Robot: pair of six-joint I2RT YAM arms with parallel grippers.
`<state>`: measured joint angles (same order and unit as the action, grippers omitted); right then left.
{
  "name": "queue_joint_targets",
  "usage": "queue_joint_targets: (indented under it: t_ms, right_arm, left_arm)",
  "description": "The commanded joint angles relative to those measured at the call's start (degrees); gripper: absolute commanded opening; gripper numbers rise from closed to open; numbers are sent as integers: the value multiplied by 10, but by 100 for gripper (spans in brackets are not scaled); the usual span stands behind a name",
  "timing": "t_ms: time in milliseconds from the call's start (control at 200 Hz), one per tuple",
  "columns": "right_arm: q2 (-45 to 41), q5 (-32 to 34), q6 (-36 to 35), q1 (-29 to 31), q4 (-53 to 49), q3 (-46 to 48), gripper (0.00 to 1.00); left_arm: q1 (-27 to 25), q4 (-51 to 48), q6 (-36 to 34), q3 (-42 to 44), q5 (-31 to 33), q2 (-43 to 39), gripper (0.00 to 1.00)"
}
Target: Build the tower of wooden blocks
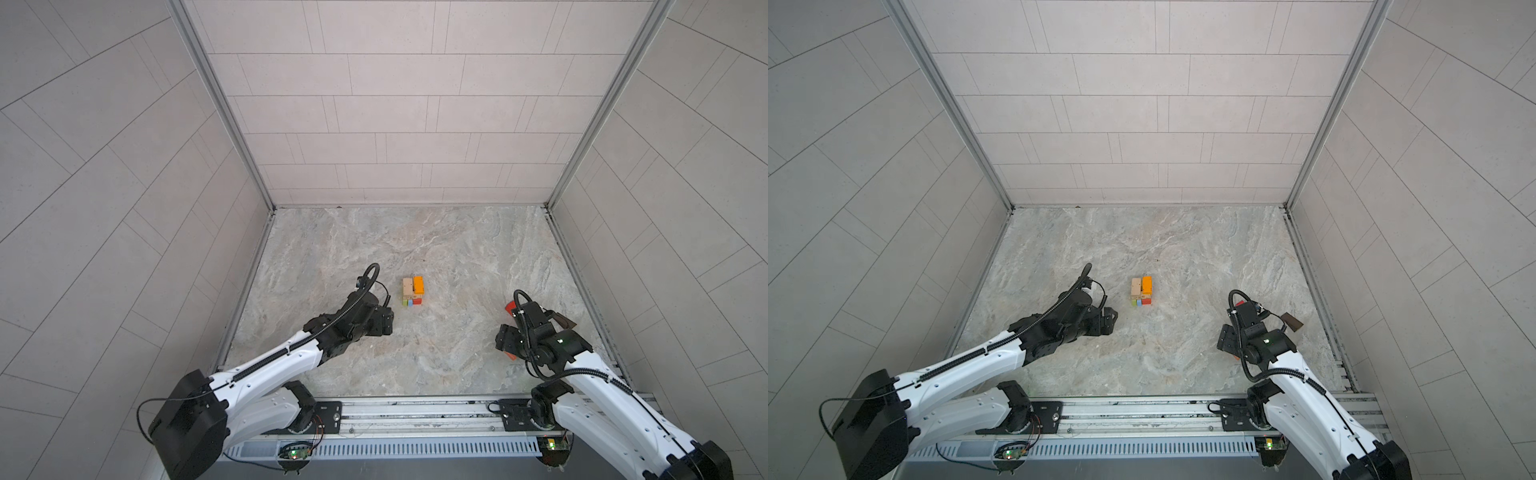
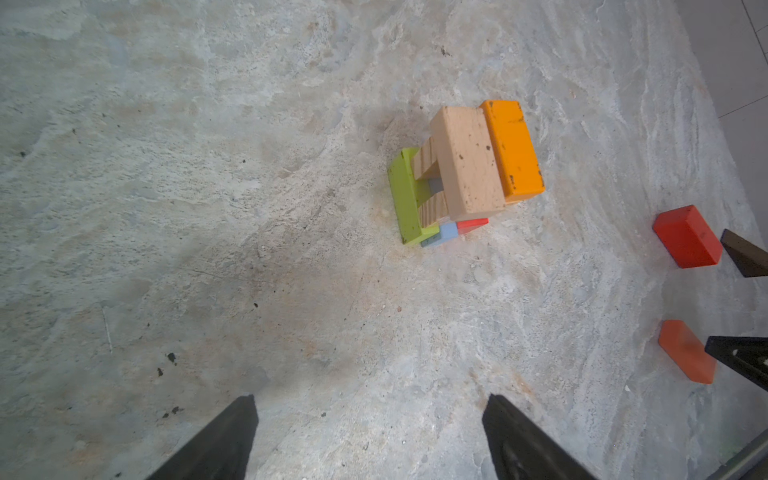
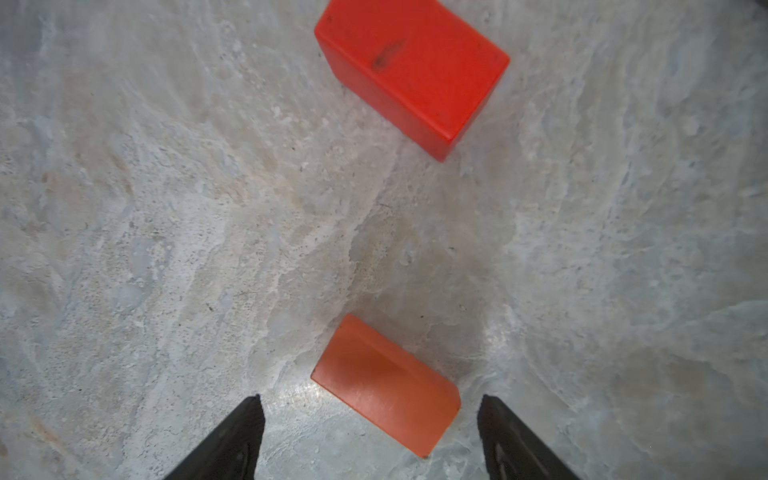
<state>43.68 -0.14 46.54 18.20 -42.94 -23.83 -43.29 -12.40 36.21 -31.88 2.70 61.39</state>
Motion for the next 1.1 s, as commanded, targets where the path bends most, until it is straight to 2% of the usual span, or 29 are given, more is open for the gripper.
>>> queue_joint_targets:
  t_ms: [0,125,495,866,1091]
  right_arm:
    - [12,-18,32,-3,30,17,84]
    - [26,-49,42,-3,75,40,84]
    - [96,-81,37,8,137,34,79]
    - [279,-102,17,111,169,-57,74]
    - [356,-72,-10,152,170,-107,75]
  left_arm:
    - [-3,14,4,10,6,-3,92]
    - [-3,21,4,15,7,2,92]
    - [-4,41,10,17,5,27,92]
    - [-3,37,12,14,12,37,92]
    - [-2,30,19,18,28,31,92]
